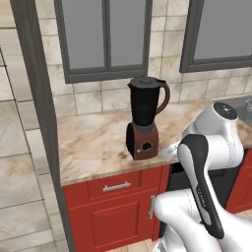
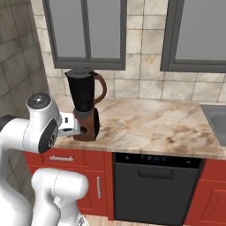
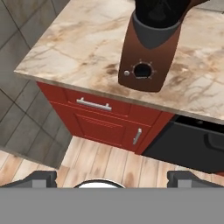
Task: Grab the lemon wedge and garlic from the fridge, place them in the blender, close the lid, and turn on the blender to create a marinade.
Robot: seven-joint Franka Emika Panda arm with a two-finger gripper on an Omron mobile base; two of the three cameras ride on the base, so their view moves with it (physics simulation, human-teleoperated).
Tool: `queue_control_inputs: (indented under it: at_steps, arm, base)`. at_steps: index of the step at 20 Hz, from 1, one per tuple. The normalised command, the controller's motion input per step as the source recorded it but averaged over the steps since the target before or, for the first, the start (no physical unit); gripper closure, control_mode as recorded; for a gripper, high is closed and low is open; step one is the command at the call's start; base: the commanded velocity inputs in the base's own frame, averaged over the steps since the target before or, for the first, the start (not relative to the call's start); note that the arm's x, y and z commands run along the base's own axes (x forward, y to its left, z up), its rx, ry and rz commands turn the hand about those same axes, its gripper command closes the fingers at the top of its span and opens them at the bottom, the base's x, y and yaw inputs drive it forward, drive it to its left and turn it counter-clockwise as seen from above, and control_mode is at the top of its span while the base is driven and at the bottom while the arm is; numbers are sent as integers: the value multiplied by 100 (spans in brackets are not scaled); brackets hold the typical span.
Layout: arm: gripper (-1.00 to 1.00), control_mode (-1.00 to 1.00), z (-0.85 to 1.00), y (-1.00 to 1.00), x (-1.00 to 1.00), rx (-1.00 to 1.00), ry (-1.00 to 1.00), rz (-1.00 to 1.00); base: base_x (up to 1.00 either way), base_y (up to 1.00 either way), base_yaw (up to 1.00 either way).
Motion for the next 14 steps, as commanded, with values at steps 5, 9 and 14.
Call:
queue_control_inputs:
  at_steps: [5, 9, 14]
  arm:
    - [-100, 100, 0, 0, 0, 0, 0, 0]
    - [-100, 100, 0, 0, 0, 0, 0, 0]
    - [-100, 100, 0, 0, 0, 0, 0, 0]
  base:
    - [-25, 0, 0]
    - [-25, 0, 0]
    - [-39, 0, 0]
